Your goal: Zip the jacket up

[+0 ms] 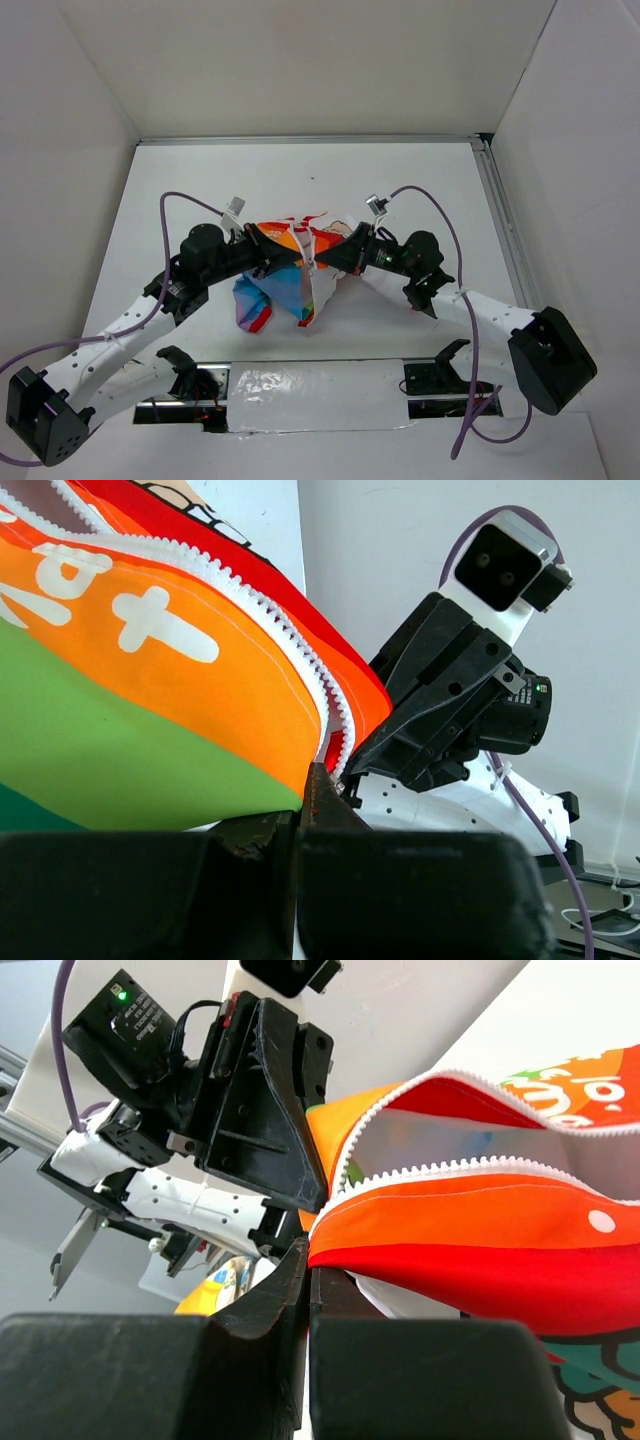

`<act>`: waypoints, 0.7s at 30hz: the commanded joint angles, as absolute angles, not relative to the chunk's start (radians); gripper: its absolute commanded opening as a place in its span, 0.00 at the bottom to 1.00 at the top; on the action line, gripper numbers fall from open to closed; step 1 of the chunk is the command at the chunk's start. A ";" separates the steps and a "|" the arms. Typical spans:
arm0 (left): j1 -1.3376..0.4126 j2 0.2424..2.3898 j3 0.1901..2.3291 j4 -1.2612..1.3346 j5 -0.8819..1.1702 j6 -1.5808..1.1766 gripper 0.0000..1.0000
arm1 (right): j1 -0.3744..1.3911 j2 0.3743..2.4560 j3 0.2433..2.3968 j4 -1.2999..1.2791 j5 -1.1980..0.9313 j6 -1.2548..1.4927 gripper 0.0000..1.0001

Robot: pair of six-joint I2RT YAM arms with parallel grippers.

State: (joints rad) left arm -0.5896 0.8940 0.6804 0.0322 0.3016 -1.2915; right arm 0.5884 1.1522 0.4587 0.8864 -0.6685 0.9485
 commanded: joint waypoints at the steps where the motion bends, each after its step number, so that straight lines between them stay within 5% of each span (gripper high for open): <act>1: -0.584 0.897 0.700 0.113 0.330 -1.312 0.00 | 0.588 1.164 0.520 0.896 -0.663 0.919 0.00; 21: -0.584 0.876 0.675 0.129 0.308 -1.310 0.00 | 0.588 1.197 0.526 0.939 -0.699 0.949 0.00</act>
